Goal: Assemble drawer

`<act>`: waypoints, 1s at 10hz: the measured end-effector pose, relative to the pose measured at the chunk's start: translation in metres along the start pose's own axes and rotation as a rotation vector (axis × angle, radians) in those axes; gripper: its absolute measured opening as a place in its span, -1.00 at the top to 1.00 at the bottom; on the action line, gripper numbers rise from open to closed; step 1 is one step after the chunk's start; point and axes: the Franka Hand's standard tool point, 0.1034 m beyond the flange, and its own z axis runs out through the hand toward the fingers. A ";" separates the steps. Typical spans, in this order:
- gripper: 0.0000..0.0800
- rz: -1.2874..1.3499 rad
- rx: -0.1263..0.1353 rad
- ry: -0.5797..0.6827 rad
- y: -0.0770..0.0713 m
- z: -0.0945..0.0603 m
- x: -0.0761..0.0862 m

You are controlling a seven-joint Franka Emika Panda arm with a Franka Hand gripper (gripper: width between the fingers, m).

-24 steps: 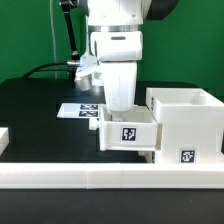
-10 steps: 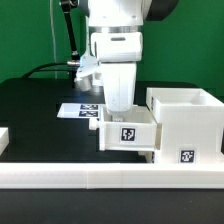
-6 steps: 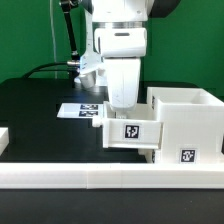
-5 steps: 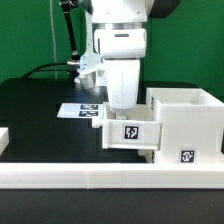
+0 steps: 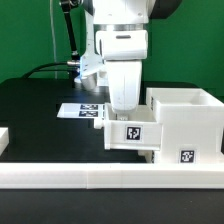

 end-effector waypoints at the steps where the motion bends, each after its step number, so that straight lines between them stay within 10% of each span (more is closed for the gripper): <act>1: 0.90 -0.001 0.000 0.000 0.000 0.000 0.000; 10: 0.90 -0.007 -0.001 0.002 0.000 0.000 0.005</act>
Offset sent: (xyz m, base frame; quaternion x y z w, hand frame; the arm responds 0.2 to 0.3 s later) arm -0.0033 0.0134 0.0024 -0.0012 -0.0081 -0.0332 0.9994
